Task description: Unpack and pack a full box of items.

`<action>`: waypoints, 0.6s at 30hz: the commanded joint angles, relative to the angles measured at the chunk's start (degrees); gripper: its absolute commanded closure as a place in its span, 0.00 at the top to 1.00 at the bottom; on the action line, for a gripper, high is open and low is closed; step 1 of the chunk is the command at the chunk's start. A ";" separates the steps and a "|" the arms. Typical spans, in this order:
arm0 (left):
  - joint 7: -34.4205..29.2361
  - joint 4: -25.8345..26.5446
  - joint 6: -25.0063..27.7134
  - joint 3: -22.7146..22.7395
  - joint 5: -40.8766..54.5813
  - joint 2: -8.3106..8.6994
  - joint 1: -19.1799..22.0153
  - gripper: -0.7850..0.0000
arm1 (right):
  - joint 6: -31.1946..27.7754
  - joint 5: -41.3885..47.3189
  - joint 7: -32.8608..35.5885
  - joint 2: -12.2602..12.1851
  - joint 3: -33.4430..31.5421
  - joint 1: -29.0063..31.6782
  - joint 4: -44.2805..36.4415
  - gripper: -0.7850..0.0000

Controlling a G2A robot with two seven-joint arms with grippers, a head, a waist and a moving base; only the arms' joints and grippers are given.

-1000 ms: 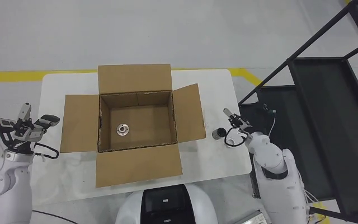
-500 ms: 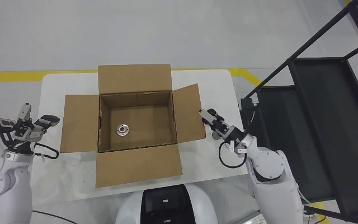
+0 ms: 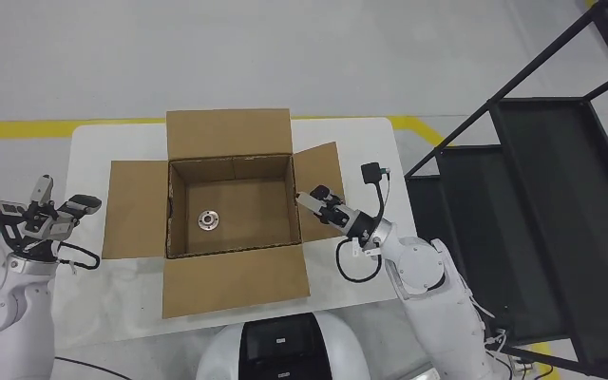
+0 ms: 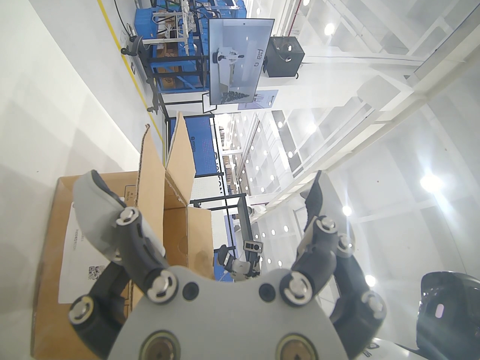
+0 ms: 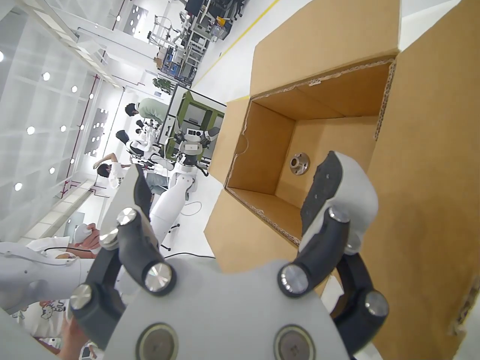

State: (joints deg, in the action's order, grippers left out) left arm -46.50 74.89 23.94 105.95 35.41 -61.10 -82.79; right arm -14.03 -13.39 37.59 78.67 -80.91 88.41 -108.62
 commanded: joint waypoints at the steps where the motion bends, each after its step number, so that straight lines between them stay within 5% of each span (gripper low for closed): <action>1: 0.00 0.00 0.00 0.00 0.00 0.00 0.00 1.00 | 0.00 0.00 0.01 0.00 0.00 0.00 0.00 1.00; 12: 0.00 0.00 0.00 0.00 0.00 0.00 0.00 1.00 | 0.20 -0.28 -0.25 0.02 0.47 -0.24 0.04 1.00; 18: 0.00 0.00 0.00 0.00 0.00 0.00 0.00 1.00 | 2.71 -3.24 -0.49 0.96 10.64 -9.81 5.30 1.00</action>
State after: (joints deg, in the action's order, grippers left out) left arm -46.50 74.89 23.94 105.95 35.41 -61.10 -82.79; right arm -12.18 -15.74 36.95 79.40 -72.62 81.32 -104.84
